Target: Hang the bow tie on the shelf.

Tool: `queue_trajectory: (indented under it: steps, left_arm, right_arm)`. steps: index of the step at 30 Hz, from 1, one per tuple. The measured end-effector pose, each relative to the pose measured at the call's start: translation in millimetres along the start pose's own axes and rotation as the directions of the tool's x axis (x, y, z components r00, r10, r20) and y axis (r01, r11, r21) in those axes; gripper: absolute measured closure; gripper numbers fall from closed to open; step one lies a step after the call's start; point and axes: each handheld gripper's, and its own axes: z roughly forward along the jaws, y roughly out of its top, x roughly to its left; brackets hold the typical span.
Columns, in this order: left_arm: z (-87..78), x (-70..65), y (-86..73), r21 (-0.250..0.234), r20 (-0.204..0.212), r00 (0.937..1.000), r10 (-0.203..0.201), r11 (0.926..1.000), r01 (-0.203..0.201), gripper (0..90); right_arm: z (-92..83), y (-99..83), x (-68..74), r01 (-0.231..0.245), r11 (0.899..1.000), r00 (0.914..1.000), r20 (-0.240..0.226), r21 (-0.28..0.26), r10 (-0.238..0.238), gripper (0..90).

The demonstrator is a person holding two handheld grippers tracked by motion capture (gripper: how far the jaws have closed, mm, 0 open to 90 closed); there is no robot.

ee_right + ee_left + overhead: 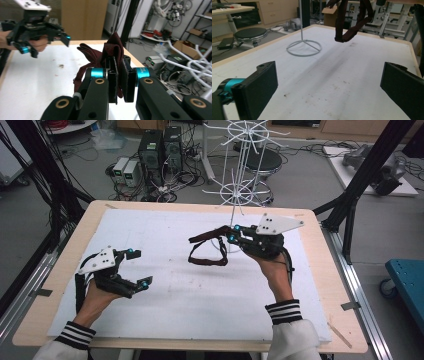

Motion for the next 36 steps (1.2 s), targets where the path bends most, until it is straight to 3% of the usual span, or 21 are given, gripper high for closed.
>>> queue_trajectory:
  steps: [8,11,20,26,31,36]
  left_arm:
    - [-17.6,1.9,-16.4,-0.033,-0.066,0.9977,-0.014,0.9994,0.012,1.7]
    - [-20.4,3.1,-19.9,-0.032,-0.06,0.9979,-0.026,0.9992,0.024,1.7]
    - [-31.9,1.1,-36.0,-0.041,-0.103,0.9944,-0.026,0.9989,0.021,1.7]
    - [-34.9,-0.3,-44.5,-0.055,-0.106,0.9937,-0.035,0.998,0.03,1.7]
    - [-37.7,-2.6,-51.4,-0.074,-0.128,0.9913,-0.032,0.997,0.023,1.7]
    - [-38.9,-3.7,-58.8,-0.074,-0.152,0.988,-0.029,0.9971,0.018,1.7]
  right_arm:
    - [1.1,7.2,-9.0,-0.012,1.0,0.9973,0.073,-0.001,0.013,86.0]
    - [1.1,8.9,-11.6,-0.014,1.0,0.9959,0.089,-0.009,0.015,86.0]
    - [3.6,18.3,-22.9,-0.021,1.0,0.9847,0.173,-0.02,0.024,86.0]
    - [8.2,21.9,-27.5,-0.02,0.999,0.9821,0.187,-0.026,0.025,86.0]
    - [15.0,25.0,-30.1,-0.028,0.999,0.9768,0.212,-0.025,0.033,86.0]
    - [19.5,24.4,-34.9,-0.052,0.998,0.9647,0.257,-0.018,0.055,86.0]
